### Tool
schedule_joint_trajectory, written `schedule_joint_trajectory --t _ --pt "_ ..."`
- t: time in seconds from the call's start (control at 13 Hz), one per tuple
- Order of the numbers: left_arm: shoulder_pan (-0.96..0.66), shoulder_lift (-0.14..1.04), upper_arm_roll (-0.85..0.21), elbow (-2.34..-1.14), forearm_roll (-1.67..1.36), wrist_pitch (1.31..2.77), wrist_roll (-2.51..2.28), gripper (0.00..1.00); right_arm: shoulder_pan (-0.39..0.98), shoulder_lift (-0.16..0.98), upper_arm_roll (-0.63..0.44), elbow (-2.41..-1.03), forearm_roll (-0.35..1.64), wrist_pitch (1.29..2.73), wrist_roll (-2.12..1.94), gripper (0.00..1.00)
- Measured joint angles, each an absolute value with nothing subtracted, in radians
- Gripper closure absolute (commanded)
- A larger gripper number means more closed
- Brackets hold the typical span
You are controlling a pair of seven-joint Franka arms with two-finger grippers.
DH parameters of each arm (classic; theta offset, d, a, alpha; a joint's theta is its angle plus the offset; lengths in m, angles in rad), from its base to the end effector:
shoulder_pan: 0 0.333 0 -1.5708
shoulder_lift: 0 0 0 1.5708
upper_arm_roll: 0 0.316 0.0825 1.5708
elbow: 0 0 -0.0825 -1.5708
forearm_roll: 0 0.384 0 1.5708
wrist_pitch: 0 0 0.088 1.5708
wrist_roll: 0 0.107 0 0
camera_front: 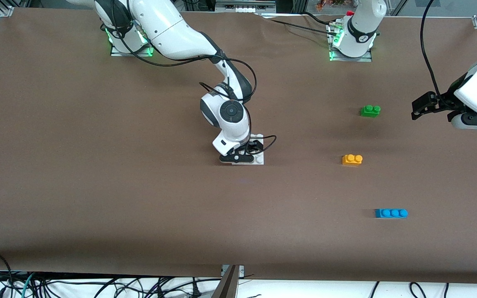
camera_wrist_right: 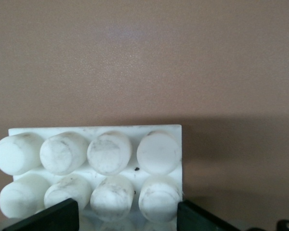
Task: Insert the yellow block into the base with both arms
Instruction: 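Slide the white base plate with the right gripper toward the table middle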
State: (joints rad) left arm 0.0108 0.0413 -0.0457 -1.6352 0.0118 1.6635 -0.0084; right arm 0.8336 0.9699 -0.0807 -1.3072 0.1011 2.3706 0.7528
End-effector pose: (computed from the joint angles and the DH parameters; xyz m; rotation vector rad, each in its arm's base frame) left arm 0.5723 -0.0183 0.5787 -3.1311 0.0433 0.0199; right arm 0.5370 0.5250 0.1603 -3.0667 0.0473 -0.0991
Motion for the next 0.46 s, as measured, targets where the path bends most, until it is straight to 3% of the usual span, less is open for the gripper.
schedule_joint_trajectory --t 0.46 --pt "0.010 0.064 -0.046 -1.614 0.012 1.664 -0.008 0.00 0.832 0.980 -0.104 -1.230 0.101 2.291 0.727 0.00"
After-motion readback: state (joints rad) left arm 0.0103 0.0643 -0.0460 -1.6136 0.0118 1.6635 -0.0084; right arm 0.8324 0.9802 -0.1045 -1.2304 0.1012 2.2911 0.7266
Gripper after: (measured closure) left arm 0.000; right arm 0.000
